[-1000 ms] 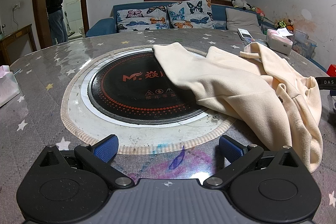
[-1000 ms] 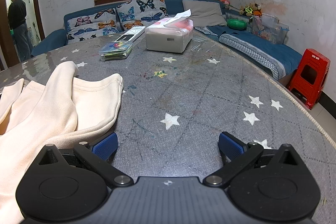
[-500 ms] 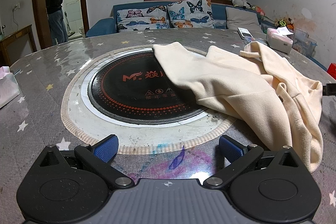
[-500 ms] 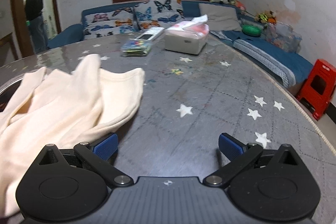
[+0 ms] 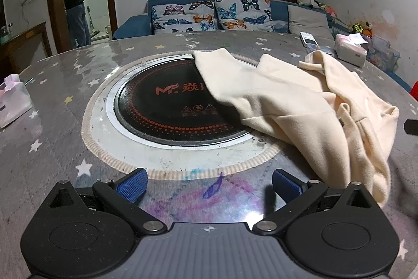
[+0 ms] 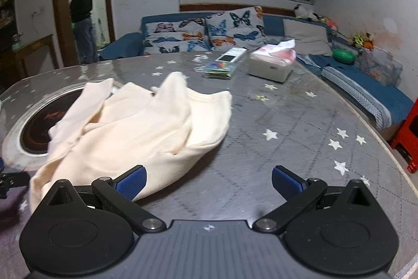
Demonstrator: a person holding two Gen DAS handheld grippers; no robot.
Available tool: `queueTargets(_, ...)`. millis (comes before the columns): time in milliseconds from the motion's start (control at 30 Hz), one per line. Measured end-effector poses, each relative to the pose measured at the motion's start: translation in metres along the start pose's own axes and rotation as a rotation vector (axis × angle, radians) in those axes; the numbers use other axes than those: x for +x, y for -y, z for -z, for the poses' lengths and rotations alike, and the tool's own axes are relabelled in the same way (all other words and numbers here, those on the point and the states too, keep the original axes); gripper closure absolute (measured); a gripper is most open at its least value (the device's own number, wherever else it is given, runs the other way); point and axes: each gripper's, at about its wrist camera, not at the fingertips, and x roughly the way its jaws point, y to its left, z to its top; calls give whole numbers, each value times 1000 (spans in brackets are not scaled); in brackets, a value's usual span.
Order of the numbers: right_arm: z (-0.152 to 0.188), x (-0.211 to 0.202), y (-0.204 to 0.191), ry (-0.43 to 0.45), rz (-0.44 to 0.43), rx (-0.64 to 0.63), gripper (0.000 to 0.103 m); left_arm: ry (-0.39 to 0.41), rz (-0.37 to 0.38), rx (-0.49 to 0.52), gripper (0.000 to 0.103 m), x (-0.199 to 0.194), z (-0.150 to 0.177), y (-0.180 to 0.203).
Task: Fold clothes
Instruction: 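Move both tools toward the crumpled cream sweatshirt on the table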
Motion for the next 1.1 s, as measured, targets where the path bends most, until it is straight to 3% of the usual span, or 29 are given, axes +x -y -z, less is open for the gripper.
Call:
queueTargets(500,17,-26,-35,4,-96,-58,0,-21,4,-18,0,-24,8,19)
queueTargets(1100,27,-37,-53,-7,-126,-88,0,-10,0,-14,0,-45,10,35)
